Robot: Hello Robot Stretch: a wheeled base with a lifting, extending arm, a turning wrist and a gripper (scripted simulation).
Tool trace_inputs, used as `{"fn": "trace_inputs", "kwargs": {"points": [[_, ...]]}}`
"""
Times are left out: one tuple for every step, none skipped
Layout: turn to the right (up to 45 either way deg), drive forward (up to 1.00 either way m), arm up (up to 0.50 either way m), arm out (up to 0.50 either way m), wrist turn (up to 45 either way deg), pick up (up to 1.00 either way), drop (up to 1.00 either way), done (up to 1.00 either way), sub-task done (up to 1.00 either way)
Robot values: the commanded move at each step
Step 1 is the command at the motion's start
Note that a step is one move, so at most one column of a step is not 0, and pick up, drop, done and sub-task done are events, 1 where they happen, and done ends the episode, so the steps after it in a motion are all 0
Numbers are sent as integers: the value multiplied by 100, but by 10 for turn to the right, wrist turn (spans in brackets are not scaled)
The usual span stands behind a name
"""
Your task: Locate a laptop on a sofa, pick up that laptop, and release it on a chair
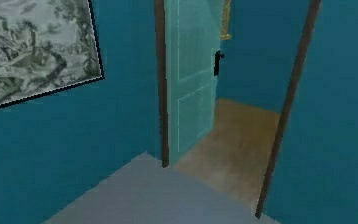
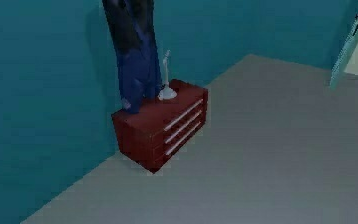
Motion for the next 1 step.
{"fn": "trace_inputs", "kwargs": {"points": [[0, 100, 0, 0, 0, 0, 0, 0, 0]]}}
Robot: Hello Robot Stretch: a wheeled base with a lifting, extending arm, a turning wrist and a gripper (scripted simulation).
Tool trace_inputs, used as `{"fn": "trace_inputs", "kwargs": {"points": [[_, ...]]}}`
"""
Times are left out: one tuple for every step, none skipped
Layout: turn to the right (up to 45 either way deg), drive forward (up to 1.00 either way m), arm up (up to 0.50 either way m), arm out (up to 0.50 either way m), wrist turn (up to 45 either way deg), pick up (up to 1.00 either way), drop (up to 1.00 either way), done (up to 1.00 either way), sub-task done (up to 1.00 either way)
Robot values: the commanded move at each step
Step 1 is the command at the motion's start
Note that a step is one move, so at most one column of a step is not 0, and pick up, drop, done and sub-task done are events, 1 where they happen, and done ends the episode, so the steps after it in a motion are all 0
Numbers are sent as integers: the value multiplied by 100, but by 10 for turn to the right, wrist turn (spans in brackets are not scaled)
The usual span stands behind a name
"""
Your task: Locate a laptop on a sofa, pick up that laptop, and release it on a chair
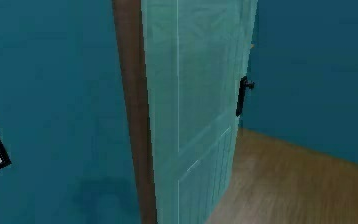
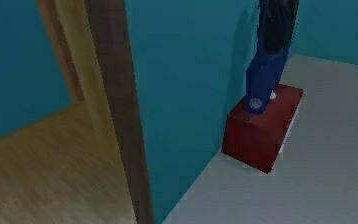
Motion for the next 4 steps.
{"fn": "trace_inputs", "kwargs": {"points": [[0, 25, 0, 0, 0, 0, 0, 0, 0], [450, 0, 0, 0, 0, 0, 0, 0, 0], [150, 0, 0, 0, 0, 0, 0, 0, 0], [0, 50, 0, 0, 0, 0, 0, 0, 0]]}}
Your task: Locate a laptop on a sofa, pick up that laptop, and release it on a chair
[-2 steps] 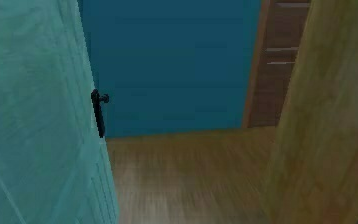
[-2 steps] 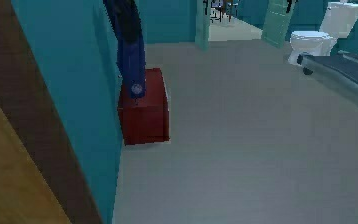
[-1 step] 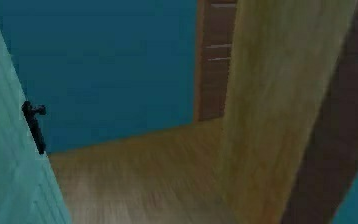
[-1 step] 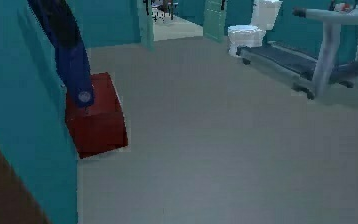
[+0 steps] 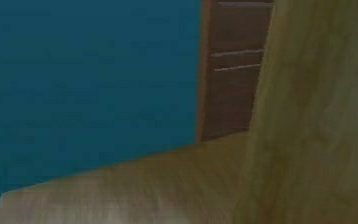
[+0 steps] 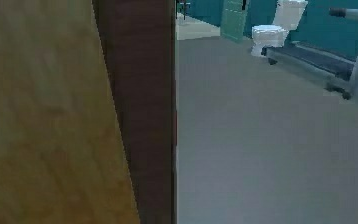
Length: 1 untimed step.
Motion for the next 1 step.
{"fn": "trace_inputs", "kwargs": {"points": [[-90, 0, 0, 0, 0, 0, 0, 0, 0]]}}
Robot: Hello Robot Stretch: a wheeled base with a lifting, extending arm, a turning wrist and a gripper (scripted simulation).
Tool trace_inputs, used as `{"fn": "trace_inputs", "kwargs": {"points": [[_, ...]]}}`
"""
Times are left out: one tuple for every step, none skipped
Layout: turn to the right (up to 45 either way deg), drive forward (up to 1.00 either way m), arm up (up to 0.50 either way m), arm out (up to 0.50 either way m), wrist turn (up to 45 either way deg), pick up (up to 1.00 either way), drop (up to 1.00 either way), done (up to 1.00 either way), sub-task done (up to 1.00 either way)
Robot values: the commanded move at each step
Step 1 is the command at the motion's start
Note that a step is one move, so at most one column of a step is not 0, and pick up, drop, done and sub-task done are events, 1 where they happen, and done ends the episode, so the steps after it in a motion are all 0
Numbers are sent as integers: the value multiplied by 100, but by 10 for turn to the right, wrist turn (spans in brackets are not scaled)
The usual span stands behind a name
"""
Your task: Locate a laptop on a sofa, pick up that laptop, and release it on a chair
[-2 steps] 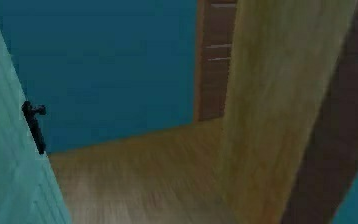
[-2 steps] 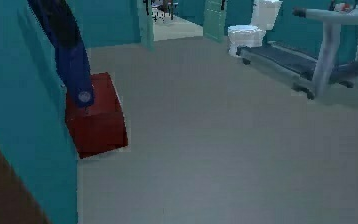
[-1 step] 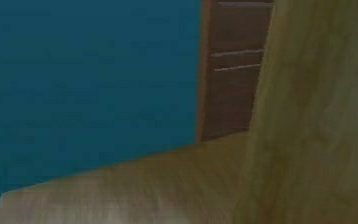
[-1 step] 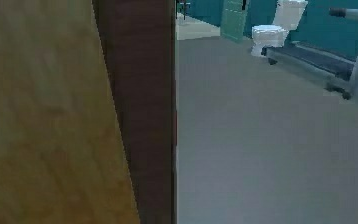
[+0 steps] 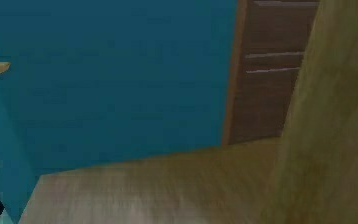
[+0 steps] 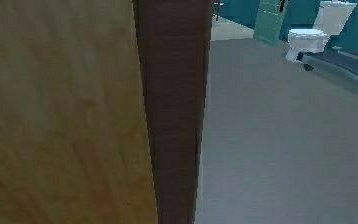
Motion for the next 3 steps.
{"fn": "trace_inputs", "kwargs": {"points": [[0, 95, 0, 0, 0, 0, 0, 0, 0], [240, 0, 0, 0, 0, 0, 0, 0, 0], [0, 20, 0, 0, 0, 0, 0, 0, 0]]}}
